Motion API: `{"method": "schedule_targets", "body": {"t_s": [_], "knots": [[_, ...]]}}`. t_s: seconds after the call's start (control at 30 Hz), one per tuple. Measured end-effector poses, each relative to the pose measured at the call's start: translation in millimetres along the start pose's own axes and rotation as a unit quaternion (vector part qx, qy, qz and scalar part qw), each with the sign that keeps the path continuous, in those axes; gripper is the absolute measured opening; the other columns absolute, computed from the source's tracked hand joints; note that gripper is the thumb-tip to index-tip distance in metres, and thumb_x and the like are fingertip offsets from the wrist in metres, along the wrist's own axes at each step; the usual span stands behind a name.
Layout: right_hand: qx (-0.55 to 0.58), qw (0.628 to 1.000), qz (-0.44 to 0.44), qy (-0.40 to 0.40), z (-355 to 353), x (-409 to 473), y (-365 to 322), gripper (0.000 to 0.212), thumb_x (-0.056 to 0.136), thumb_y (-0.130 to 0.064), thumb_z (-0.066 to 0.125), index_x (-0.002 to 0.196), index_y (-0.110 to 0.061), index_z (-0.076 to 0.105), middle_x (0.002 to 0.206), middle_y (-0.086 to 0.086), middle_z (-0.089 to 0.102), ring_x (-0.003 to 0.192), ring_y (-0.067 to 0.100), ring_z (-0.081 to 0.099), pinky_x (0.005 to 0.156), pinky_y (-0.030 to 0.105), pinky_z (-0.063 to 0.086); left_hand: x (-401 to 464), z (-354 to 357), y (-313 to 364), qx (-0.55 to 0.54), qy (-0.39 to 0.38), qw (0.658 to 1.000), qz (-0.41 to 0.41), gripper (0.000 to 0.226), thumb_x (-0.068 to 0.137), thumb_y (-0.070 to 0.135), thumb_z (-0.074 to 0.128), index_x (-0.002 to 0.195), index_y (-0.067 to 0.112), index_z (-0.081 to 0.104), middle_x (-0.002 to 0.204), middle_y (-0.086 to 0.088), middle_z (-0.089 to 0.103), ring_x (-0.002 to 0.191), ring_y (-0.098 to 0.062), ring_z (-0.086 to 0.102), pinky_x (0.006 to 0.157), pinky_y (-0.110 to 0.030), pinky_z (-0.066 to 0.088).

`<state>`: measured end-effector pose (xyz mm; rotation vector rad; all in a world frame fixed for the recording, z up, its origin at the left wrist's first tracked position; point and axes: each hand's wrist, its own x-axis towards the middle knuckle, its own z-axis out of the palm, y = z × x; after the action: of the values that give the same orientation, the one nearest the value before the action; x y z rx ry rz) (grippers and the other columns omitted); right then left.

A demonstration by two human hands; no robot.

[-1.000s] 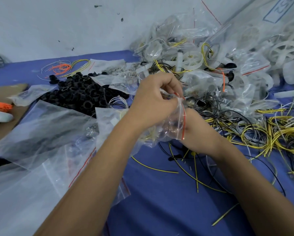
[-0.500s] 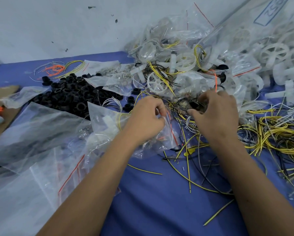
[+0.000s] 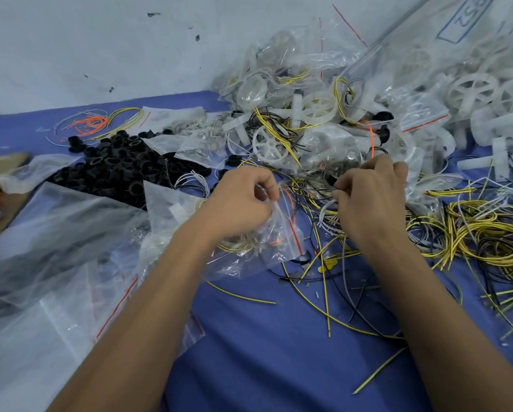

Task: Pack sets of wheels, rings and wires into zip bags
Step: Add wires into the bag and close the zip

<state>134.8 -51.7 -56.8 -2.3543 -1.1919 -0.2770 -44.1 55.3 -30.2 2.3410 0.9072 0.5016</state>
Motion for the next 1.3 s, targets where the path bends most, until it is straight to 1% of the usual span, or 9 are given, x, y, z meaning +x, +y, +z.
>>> {"method": "schedule_targets", "body": {"t_s": [0.27,0.4,0.47,0.53,0.6,0.67,0.93,1.07,1.3], "knots": [[0.255,0.964,-0.071,0.039,-4,0,-9,0.009,0.091,-0.020,0.074,0.100,-0.021,0.072,0.126,0.006,0.047,0.124,0.028,0.042,0.100,0.034,0.038,-1,5,13,-0.196,0.085,0.976,-0.029,0.021,0.088,0.008,0.062,0.093,0.026,0.071,0.091,0.010,0.070,0.070,-0.006,0.061,0.066,-0.024,0.049],[0.413,0.908,-0.074,0.002,-6,-1,-16,0.019,0.095,-0.017,0.070,0.091,-0.034,0.064,0.116,0.001,0.050,0.105,0.011,0.054,0.078,0.023,0.045,-1,2,14,-0.181,0.059,0.982,0.013,0.030,0.082,0.003,0.064,0.093,0.029,0.074,0.104,0.014,0.071,0.084,-0.008,0.064,0.079,-0.029,0.057],[0.527,0.849,-0.041,-0.013,-8,0,-17,0.016,0.096,-0.015,0.065,0.089,-0.029,0.064,0.106,0.007,0.055,0.090,0.014,0.055,0.079,0.027,0.044,-2,-1,13,-0.089,0.031,0.995,0.042,0.036,0.079,-0.003,0.065,0.090,0.031,0.073,0.111,0.007,0.065,0.092,-0.008,0.060,0.078,-0.025,0.051],[0.682,0.728,0.002,-0.066,-13,1,-16,0.010,0.099,-0.013,0.057,0.095,-0.019,0.064,0.103,0.013,0.058,0.090,0.025,0.054,0.085,0.037,0.043,-3,-2,13,-0.042,0.012,0.998,0.053,0.039,0.078,-0.005,0.064,0.088,0.033,0.070,0.114,0.001,0.057,0.098,-0.011,0.057,0.075,-0.021,0.042],[0.783,0.608,0.026,-0.130,-18,2,-13,0.015,0.104,-0.013,0.049,0.100,-0.015,0.064,0.118,0.016,0.062,0.097,0.026,0.061,0.085,0.035,0.049,-3,-2,13,-0.051,0.005,0.997,0.050,0.037,0.078,-0.005,0.063,0.085,0.031,0.068,0.114,-0.002,0.056,0.101,-0.014,0.056,0.075,-0.023,0.040],[0.814,0.551,0.036,-0.179,-21,2,-11,0.018,0.105,-0.017,0.045,0.100,-0.015,0.062,0.127,0.020,0.061,0.102,0.027,0.064,0.083,0.032,0.053,-3,0,15,-0.067,0.010,0.996,0.049,0.034,0.079,-0.004,0.062,0.086,0.029,0.067,0.113,-0.002,0.056,0.100,-0.013,0.056,0.077,-0.024,0.041],[0.732,0.608,0.080,-0.296,-20,-1,-12,0.023,0.104,-0.019,0.043,0.093,-0.007,0.060,0.095,0.016,0.073,0.067,0.022,0.059,0.048,0.021,0.041,-1,7,20,-0.298,0.075,0.951,-0.012,0.017,0.098,0.034,0.066,0.114,0.026,0.066,0.106,0.002,0.071,0.087,-0.010,0.070,0.070,-0.022,0.057],[0.699,0.645,0.063,-0.303,-17,-4,-14,0.022,0.102,-0.019,0.049,0.099,-0.002,0.063,0.089,0.011,0.069,0.060,0.022,0.057,0.045,0.023,0.036,2,8,18,-0.284,0.099,0.954,-0.003,0.010,0.096,0.022,0.072,0.089,0.016,0.076,0.082,-0.015,0.068,0.074,-0.018,0.065,0.066,-0.038,0.057],[0.636,0.730,0.064,-0.243,-13,-1,-12,0.046,0.106,-0.047,0.043,0.103,-0.006,0.065,0.097,0.016,0.075,0.059,0.025,0.064,0.044,0.026,0.040,5,9,12,-0.341,0.107,0.933,-0.043,0.012,0.092,0.014,0.075,0.088,0.003,0.076,0.074,-0.010,0.070,0.055,-0.010,0.060,0.055,-0.018,0.050]]}}
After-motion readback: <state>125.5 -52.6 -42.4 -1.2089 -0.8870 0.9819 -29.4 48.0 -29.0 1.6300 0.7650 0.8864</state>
